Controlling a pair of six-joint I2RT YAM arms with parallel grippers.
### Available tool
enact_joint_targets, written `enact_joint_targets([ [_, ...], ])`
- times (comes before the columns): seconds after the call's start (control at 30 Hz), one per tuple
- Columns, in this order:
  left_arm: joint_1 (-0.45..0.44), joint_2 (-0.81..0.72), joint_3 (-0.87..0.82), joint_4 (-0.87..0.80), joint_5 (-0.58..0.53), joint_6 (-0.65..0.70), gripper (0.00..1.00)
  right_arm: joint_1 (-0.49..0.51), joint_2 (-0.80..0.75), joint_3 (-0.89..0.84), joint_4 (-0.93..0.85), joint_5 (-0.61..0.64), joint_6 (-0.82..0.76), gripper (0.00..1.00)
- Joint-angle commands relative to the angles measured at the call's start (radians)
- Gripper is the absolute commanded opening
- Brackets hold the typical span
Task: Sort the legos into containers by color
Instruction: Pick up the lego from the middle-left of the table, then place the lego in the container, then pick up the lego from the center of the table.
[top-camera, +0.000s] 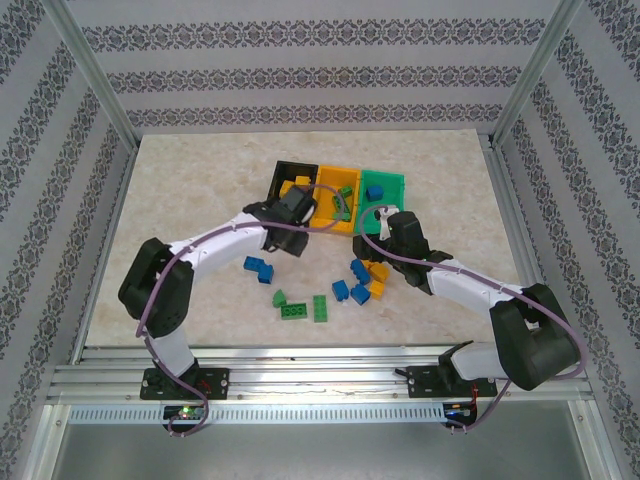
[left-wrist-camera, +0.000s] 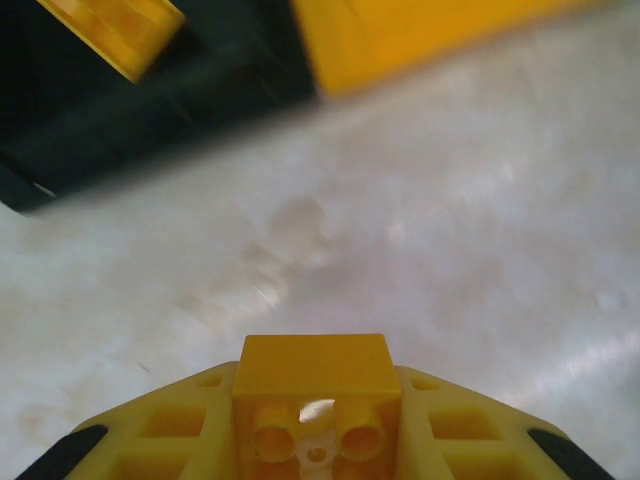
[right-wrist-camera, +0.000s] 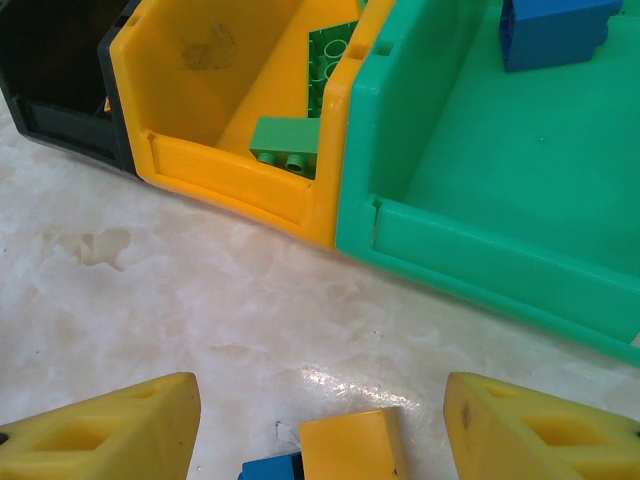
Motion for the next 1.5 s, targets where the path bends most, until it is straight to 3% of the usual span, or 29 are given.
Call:
enact_joint_targets([
  [0.0,0.065,0.015,0.071,0.111,-0.037,-0.019,0.23,-0.011,-0.009,-0.017,0.029,-0.005,0.006,0.66],
  [0.3,0.177,0.241,0.417,0.079,-0.007,0.033,0.26,-0.011,-0.020,-0.020,0.023,0.017,-0.004,0.66],
  [0.33,0.181,0.269,0.456,0.060,-0.005,0.034,0.30,-0.012,-0.018,-0.018,0.022,0.017,-0.005,0.66],
  [0.4,0.186,0.317,0.542,0.006,0.001,0.033,0.52,-0.013,-0.019,-0.018,0.021,0.017,-0.006,0.66],
  [0.5,0.186,0.332,0.585,-0.030,0.024,0.015,0.61,-0.013,-0.019,-0.020,0.023,0.025,-0.007,0.66],
  [0.57,0.186,0.302,0.542,-0.001,0.047,0.005,0.66,-0.013,-0.012,-0.017,0.022,0.024,-0.008,0.66],
  [1.03,0.186,-0.109,-0.119,0.383,0.124,-0.074,0.66,-0.013,-0.001,-0.009,0.024,0.009,0.000,0.66],
  [1.2,0.188,-0.250,-0.352,0.549,0.117,-0.088,0.65,-0.016,-0.004,0.023,-0.085,-0.035,0.019,0.67],
  [1.47,0.189,-0.327,-0.528,0.696,0.137,-0.060,0.65,-0.029,0.016,0.053,-0.291,-0.089,0.022,0.67],
])
